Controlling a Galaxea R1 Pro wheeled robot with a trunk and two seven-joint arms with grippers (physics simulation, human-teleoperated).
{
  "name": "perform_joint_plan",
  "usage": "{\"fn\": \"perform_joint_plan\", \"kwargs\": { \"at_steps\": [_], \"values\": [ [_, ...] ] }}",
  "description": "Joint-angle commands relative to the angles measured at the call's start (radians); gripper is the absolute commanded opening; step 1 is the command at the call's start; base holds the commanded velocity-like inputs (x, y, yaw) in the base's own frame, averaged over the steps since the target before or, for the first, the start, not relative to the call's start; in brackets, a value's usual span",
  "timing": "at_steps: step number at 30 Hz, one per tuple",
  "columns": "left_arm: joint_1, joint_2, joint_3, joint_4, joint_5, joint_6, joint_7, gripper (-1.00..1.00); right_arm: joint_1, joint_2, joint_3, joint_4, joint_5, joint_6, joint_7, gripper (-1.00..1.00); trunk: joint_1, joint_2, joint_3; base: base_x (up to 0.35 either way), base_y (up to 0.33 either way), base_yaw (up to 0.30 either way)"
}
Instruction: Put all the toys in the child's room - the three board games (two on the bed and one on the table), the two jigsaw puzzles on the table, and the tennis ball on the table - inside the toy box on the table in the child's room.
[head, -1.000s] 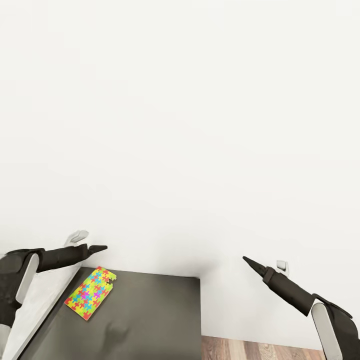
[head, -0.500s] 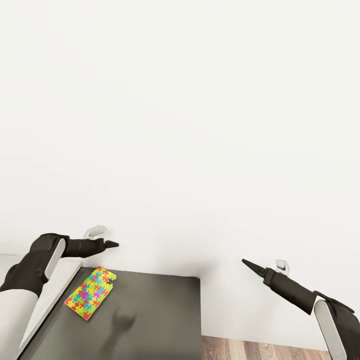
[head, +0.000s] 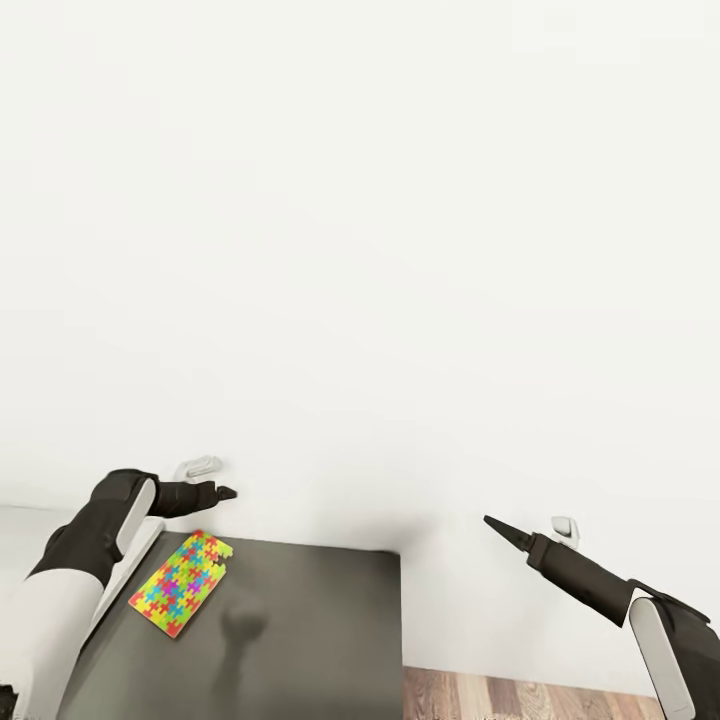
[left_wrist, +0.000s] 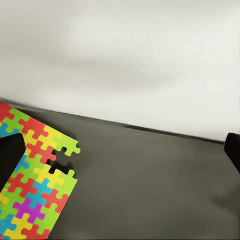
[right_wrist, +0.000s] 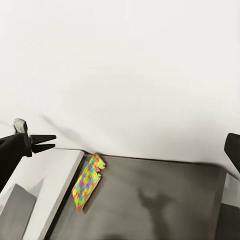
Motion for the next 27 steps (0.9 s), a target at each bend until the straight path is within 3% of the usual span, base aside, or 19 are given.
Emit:
{"fn": "perform_joint_plan", "kwargs": {
  "at_steps": [1, 8, 19, 27],
  "values": [
    [-0.002, -0.001, 0.002, 0.002, 0.004, -0.001, 0.009, 1.00, -0.001, 0.000, -0.001, 0.000, -0.003, 0.006, 0.001, 1.00, 0.001, -0.002, -0.004, 0.000, 0.000, 0.000],
    [-0.003, -0.006, 0.000, 0.017, -0.002, -0.038, 0.038, 1.00, -0.001, -0.001, -0.001, 0.000, -0.003, 0.006, 0.001, 1.00, 0.001, -0.002, -0.015, 0.000, 0.000, 0.000],
    [-0.004, -0.007, 0.000, 0.082, -0.067, -0.124, 0.043, 1.00, -0.001, -0.001, -0.001, 0.007, -0.002, 0.006, 0.001, 1.00, 0.001, -0.002, -0.033, 0.000, 0.000, 0.000],
    [-0.004, -0.005, 0.000, 0.101, -0.079, -0.147, 0.043, 1.00, -0.001, -0.001, -0.001, 0.010, -0.002, 0.006, 0.001, 1.00, 0.001, -0.002, -0.046, 0.000, 0.000, 0.000]
  ]
}}
